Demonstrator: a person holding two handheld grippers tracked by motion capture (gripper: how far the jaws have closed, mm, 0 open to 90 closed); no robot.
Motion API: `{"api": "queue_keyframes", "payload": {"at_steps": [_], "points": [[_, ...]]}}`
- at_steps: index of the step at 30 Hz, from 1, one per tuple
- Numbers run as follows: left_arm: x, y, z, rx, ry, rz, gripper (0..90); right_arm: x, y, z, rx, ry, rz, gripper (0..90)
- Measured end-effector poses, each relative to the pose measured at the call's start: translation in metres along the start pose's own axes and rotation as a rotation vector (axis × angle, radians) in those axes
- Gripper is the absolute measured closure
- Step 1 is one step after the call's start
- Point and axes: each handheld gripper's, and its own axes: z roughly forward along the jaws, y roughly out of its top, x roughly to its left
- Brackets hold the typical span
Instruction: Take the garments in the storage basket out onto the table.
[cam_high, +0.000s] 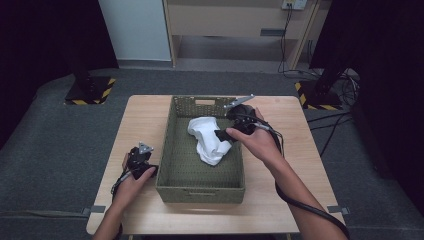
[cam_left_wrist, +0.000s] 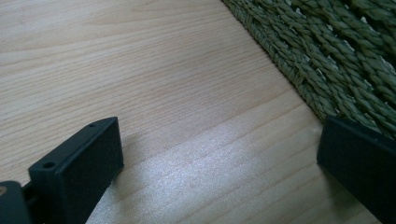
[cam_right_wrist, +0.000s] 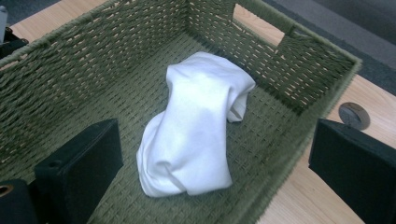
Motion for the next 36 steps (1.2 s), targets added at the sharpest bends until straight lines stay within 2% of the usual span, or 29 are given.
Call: {"api": "queue_keyframes", "payload": {"at_steps": [5,12,22,36], "points": [[0.0,0.0,0.0,0.001,0.002,0.0,0.0,0.003,0.009,0.014,0.003,0.007,0.014,3.1],[0.0,0.0,0.0,0.001,0.003,-0.001,0.0,0.004,0.018,0.029,0.005,0.007,0.011,3.0],[0.0,0.0,0.0,0.001,0.003,-0.001,0.0,-0.002,0.022,0.046,0.0,0.001,0.048,2.8],[0.0,0.0,0.0,0.001,0.003,-0.001,0.0,0.004,0.022,0.08,0.052,0.012,0.057,2.9]]}}
